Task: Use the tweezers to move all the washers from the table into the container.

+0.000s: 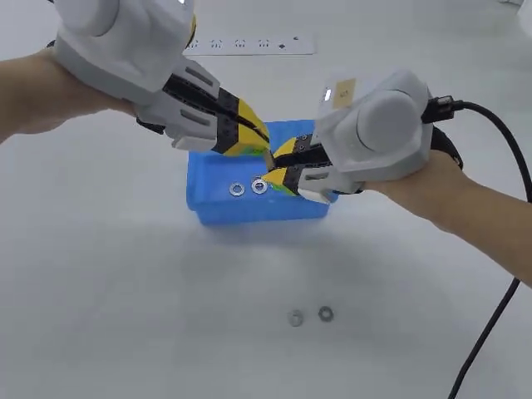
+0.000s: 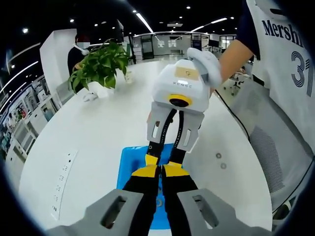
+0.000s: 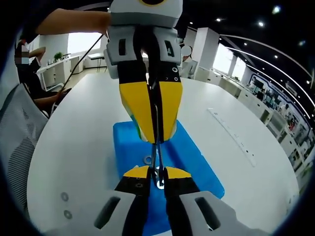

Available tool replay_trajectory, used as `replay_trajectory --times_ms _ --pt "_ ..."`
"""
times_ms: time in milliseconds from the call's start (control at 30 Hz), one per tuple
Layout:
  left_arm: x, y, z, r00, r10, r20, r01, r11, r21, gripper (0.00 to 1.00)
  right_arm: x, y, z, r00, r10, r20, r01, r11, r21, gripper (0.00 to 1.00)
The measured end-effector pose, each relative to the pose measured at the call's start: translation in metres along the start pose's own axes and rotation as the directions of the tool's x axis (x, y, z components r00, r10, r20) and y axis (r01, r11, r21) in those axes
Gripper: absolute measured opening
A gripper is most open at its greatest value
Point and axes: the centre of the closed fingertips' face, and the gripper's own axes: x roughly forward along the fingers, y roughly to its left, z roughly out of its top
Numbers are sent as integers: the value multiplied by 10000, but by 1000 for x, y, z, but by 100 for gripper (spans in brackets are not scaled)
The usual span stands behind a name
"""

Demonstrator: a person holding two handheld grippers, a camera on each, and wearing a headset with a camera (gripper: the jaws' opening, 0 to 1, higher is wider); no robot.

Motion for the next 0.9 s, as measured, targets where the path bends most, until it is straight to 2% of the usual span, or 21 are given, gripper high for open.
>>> replay_trajectory --times_ms 100,433,567,700,900 --pt "-1 -1 4 10000 72 66 -72 10000 40 6 -4 -1 4 9999 -35 111 35 10000 22 11" --pt "-13 -12 30 9986 295 449 -314 9987 412 6 -24 5 23 9977 -228 634 223 9997 87 11" --pt "-21 -17 40 9968 403 695 -448 9970 633 6 -33 8 35 9952 -421 887 447 9986 -272 11" --pt "-29 -26 51 9951 486 862 -550 9957 742 6 -41 13 43 9930 -432 1096 467 9985 -296 11" --pt "-35 -42 62 9938 534 976 -626 9937 931 6 -52 29 54 9910 -367 1290 426 9982 -430 11"
